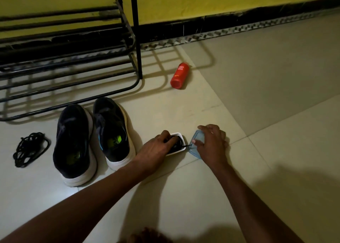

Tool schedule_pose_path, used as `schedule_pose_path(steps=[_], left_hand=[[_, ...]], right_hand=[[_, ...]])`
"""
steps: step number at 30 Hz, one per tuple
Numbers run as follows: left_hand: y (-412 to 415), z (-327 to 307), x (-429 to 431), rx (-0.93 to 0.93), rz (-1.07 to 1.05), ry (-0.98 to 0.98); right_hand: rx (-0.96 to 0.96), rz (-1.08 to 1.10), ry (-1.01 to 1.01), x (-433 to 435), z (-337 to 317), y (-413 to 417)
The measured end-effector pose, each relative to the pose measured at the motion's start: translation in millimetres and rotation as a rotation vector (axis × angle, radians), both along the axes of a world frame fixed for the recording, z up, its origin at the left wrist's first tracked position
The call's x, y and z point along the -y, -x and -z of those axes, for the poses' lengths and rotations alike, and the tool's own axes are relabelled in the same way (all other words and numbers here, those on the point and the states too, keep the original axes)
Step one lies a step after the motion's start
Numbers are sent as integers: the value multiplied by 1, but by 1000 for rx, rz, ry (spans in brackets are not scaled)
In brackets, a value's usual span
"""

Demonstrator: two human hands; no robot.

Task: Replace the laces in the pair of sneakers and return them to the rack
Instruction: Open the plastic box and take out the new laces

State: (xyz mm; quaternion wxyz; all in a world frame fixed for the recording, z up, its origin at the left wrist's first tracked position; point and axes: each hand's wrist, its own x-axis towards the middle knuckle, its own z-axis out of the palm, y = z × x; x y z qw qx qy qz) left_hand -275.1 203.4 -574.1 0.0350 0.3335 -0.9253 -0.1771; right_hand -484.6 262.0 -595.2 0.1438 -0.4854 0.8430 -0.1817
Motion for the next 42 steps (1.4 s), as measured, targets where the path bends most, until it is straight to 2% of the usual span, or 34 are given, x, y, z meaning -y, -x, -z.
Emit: schedule_pose_path(steps=[3, 10, 14, 18, 22, 27, 31, 35, 39, 42], left_hand=[[0, 3, 2, 37, 30, 30], [9, -4, 5, 160, 59, 46], [9, -1, 7, 184, 61, 40], [12, 2, 4, 69, -50, 41], [16, 7, 3, 12, -95, 7], [15, 8, 4, -1, -113, -36], [12, 2, 3, -4, -86, 43], [10, 15, 6, -54, -149, 79], [9, 29, 4, -137, -273, -86], [6, 27, 5, -164, -270, -91]], right_hand=[[47, 42, -244, -3, -2, 9], [174, 116, -280, 8, -8, 16], [279, 146, -144, 8, -14, 16], [227, 155, 48, 5, -18, 6], [321, 197, 197, 1, -21, -3], [421, 143, 302, 1, -20, -18], [487, 126, 403, -5, -26, -33], [425, 119, 528, -12, -35, -45], [409, 69, 525, -11, -32, -53], [380, 17, 478, -11, -28, -57]])
